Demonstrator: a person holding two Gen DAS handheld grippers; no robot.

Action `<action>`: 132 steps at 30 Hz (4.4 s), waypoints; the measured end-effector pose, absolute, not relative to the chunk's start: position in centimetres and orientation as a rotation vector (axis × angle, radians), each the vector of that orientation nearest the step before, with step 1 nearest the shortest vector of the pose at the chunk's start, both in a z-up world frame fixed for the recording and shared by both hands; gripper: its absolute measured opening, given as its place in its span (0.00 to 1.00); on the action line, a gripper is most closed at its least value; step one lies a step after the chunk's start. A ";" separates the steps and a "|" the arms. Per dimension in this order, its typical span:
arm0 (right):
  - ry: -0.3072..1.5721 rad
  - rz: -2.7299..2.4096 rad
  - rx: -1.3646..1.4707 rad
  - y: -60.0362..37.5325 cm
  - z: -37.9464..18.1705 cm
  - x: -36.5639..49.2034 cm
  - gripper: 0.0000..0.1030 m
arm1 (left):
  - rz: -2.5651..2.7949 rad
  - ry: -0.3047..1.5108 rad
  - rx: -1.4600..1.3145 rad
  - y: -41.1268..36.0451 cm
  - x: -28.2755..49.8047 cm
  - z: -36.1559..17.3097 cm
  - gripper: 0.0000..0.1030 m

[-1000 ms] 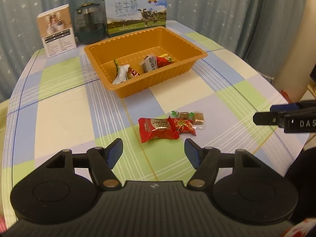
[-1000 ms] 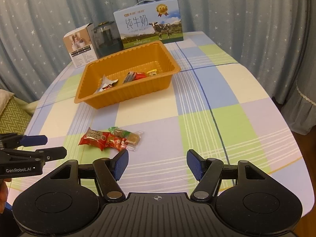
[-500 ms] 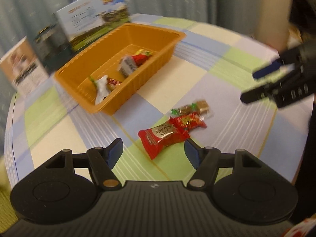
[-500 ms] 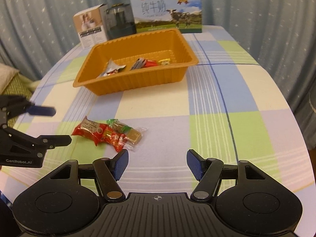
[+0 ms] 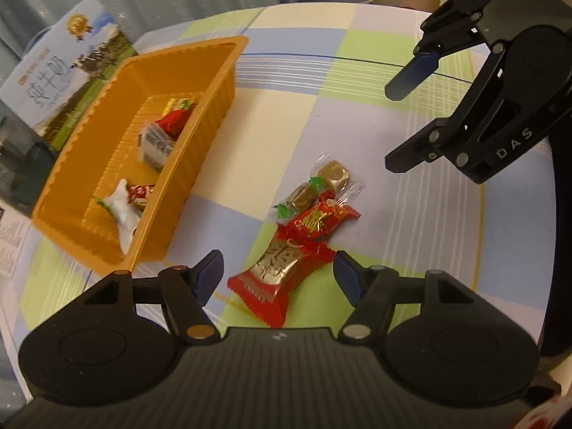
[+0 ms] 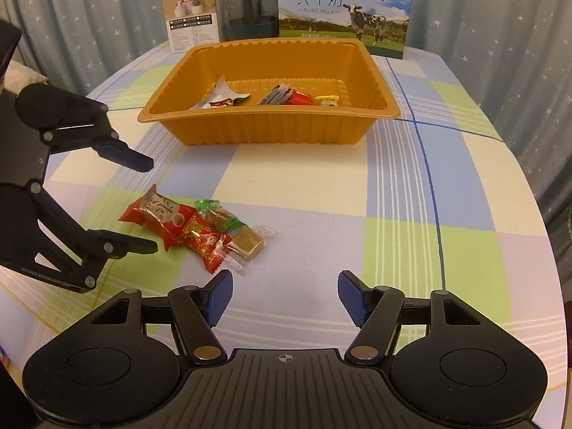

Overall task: Organize snacks
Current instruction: 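Grasp the large red date snack bag with the left tool while the right tool grasps the clear caramel candy, then carry the date snack bag and caramel candy to the tray and release both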

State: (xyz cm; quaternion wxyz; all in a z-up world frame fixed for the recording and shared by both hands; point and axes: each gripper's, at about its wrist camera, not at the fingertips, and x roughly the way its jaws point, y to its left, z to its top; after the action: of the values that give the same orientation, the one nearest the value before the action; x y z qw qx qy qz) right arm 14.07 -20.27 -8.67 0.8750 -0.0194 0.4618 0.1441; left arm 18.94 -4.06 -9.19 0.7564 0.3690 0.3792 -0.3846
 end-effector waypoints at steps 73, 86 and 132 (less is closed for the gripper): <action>0.862 0.136 0.164 -19.9 -8.7 11.3 0.21 | -0.332 0.838 0.095 0.0 13.2 -8.6 0.23; 0.787 0.165 0.150 -19.3 -4.4 9.9 0.21 | -0.274 0.751 0.037 0.7 10.6 -4.3 0.23; 0.743 0.266 0.116 -19.5 0.3 29.4 0.21 | -0.240 0.702 -0.009 0.8 29.2 0.2 0.23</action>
State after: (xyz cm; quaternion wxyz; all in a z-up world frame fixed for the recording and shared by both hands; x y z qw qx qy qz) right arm 29.40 -19.52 0.29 0.9216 0.0565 0.3616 0.1297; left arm 29.19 0.81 0.16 0.9319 -0.0045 0.3432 -0.1175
